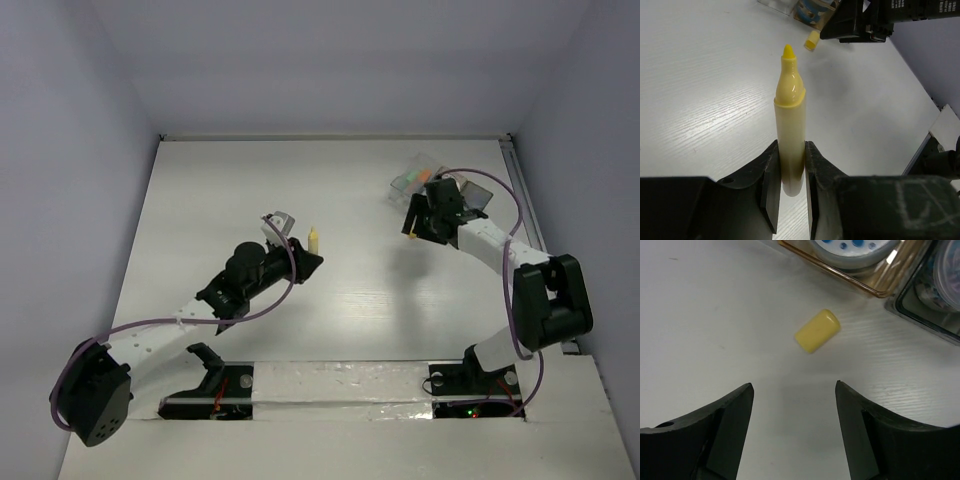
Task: Sort the stationery into containers
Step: Close the pen cap on the pen.
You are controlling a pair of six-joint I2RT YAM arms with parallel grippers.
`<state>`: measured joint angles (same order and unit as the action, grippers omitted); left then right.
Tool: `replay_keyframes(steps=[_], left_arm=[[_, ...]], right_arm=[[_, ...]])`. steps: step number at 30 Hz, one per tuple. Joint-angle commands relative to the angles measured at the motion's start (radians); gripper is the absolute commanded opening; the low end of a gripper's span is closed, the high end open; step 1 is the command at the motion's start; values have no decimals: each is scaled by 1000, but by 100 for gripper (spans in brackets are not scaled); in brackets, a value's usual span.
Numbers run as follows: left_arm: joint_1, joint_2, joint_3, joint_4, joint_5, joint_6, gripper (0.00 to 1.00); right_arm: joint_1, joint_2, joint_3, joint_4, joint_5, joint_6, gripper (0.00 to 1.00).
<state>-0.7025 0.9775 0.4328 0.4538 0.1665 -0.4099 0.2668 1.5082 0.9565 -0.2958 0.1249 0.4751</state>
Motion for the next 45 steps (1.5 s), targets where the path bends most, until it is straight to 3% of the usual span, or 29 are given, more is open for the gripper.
replay_keyframes(steps=[1, 14, 24, 28, 30, 35, 40, 45], left_arm=[[-15, -34, -17, 83, -12, 28, 0], [-55, -40, -29, 117, 33, 22, 0], [-55, -40, -34, 134, 48, 25, 0], [-55, -37, -35, 143, 57, 25, 0], [-55, -37, -35, 138, 53, 26, 0], [-64, -56, -35, 128, 36, 34, 0], [-65, -48, -34, 120, 22, 37, 0], [-65, -43, -32, 117, 10, 40, 0]], right_arm=[[-3, 26, 37, -34, 120, 19, 73], [-3, 174, 99, 69, 203, 134, 74], [8, 273, 146, 67, 248, 131, 67], [43, 296, 177, 55, 291, 111, 58], [52, 316, 189, 41, 303, 105, 47], [141, 325, 168, 37, 283, 88, 33], [241, 291, 139, 50, 222, 65, 29], [252, 262, 99, 78, 156, 63, 29]])
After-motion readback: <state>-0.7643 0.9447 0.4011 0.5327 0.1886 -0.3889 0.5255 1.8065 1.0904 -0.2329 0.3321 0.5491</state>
